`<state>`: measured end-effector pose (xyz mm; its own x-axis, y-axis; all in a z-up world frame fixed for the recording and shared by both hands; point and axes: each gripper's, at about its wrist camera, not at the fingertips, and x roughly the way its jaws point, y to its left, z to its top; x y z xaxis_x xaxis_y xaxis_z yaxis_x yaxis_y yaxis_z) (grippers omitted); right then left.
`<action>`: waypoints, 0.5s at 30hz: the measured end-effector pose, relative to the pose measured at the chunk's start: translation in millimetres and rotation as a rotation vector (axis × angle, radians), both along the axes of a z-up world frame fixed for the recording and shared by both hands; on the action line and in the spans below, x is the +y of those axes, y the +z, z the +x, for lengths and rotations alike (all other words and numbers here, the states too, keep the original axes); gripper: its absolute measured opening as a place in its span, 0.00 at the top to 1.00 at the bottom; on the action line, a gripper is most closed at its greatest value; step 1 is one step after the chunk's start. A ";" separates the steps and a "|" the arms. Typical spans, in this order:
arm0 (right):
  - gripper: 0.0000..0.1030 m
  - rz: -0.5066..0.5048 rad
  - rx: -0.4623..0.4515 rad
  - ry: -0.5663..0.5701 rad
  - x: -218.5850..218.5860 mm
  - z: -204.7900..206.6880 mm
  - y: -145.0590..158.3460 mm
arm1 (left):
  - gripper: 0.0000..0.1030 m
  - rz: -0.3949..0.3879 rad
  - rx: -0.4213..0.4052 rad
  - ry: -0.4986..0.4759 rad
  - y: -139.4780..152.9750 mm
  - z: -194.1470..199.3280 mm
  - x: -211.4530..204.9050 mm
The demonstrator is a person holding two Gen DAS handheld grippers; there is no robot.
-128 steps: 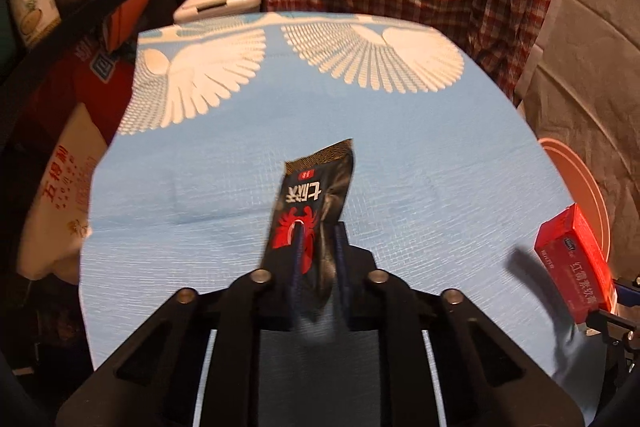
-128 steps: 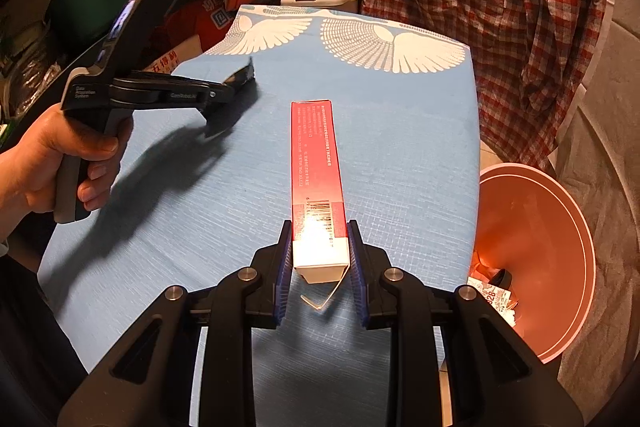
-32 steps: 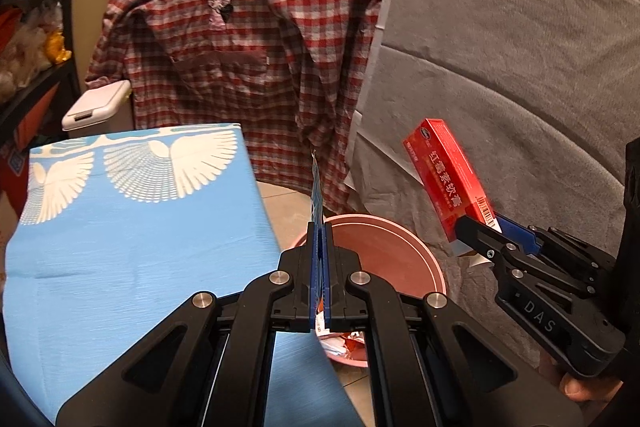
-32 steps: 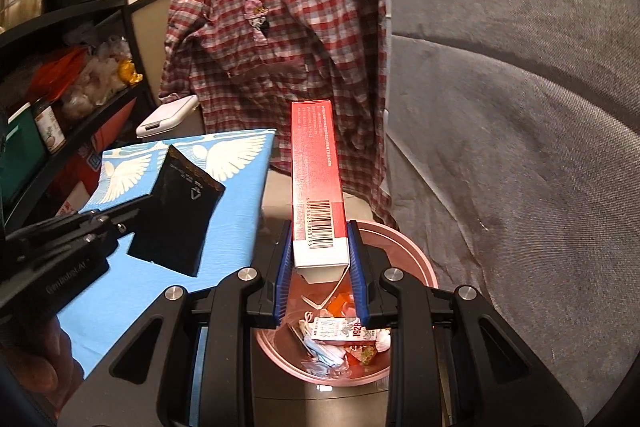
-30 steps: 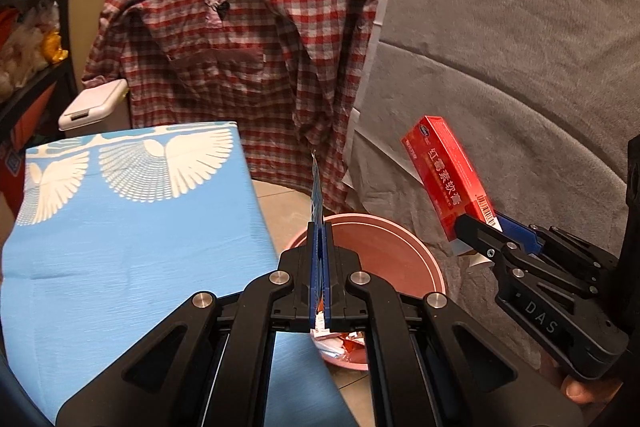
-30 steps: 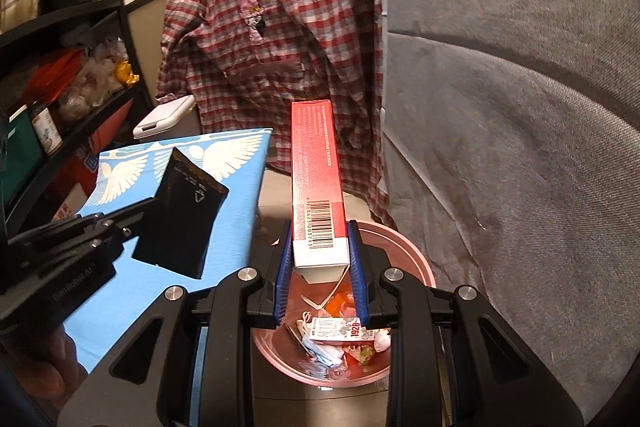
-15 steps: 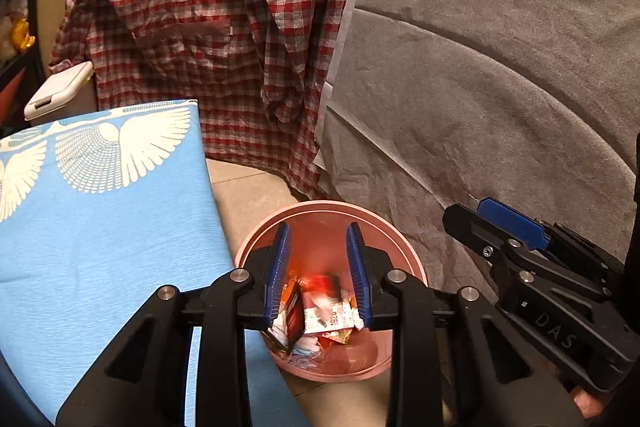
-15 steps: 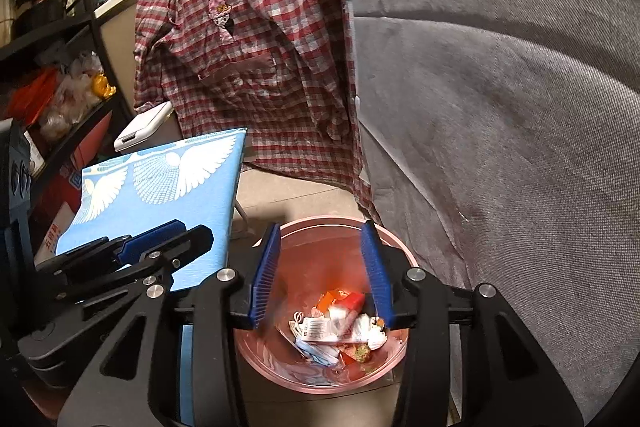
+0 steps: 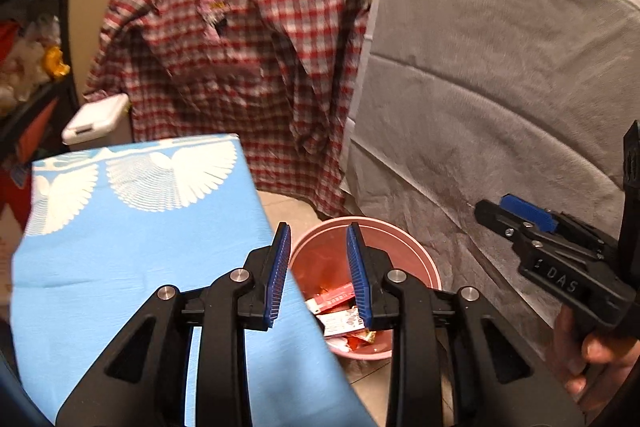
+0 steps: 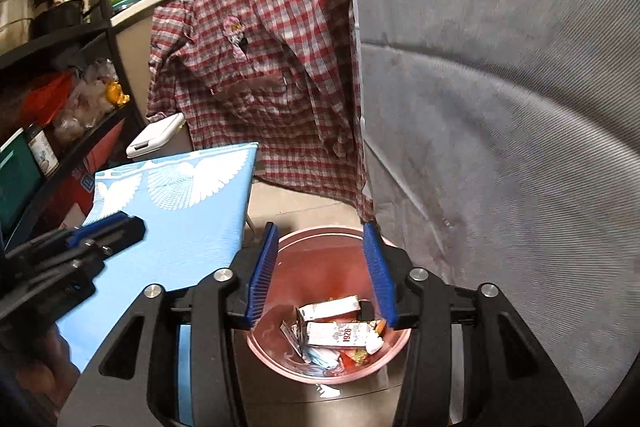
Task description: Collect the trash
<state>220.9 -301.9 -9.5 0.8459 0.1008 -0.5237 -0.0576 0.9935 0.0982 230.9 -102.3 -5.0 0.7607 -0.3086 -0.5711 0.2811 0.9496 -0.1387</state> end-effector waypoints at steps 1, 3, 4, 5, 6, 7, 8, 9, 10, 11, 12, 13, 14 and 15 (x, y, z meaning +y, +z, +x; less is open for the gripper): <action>0.49 -0.008 -0.013 0.003 -0.1 -5.9 4.7 | 0.67 0.000 -0.011 0.008 4.4 -7.8 4.3; 0.41 -0.017 -0.043 0.000 -0.7 -23.2 14.3 | 0.57 0.004 -0.028 0.030 11.9 -21.3 12.5; 0.39 -0.013 -0.059 -0.007 -2.1 -36.5 19.2 | 0.53 0.001 -0.035 0.045 15.8 -29.4 18.3; 0.35 -0.005 -0.066 -0.011 -3.2 -45.4 21.5 | 0.53 -0.007 -0.041 0.058 18.9 -38.1 24.3; 0.31 0.001 -0.074 -0.012 -3.6 -55.2 23.7 | 0.52 -0.012 -0.045 0.068 20.1 -44.4 28.2; 0.29 -0.001 -0.081 -0.012 -3.7 -63.9 24.9 | 0.50 -0.018 -0.049 0.082 22.0 -54.4 33.8; 0.24 -0.010 -0.091 -0.015 -3.4 -72.3 26.2 | 0.47 -0.026 -0.054 0.095 23.6 -64.5 39.1; 0.20 -0.031 -0.108 -0.022 -1.7 -85.0 28.8 | 0.46 -0.033 -0.061 0.101 24.5 -72.8 43.3; 0.17 -0.043 -0.119 -0.026 -1.0 -92.6 30.3 | 0.41 -0.039 -0.073 0.109 25.6 -83.9 48.3; 0.14 -0.057 -0.134 -0.031 -0.2 -103.9 32.5 | 0.38 -0.036 -0.087 0.124 25.6 -95.4 52.8; 0.11 -0.063 -0.142 -0.036 0.4 -110.5 33.8 | 0.36 -0.032 -0.092 0.136 25.2 -102.4 55.2; 0.10 -0.068 -0.151 -0.040 0.8 -120.7 35.4 | 0.34 -0.030 -0.095 0.151 24.4 -113.4 57.2; 0.08 -0.069 -0.155 -0.044 0.5 -131.5 36.2 | 0.33 -0.037 -0.097 0.159 23.1 -123.4 59.0; 0.07 -0.069 -0.156 -0.046 0.1 -136.8 36.3 | 0.32 -0.042 -0.099 0.164 21.6 -131.0 60.2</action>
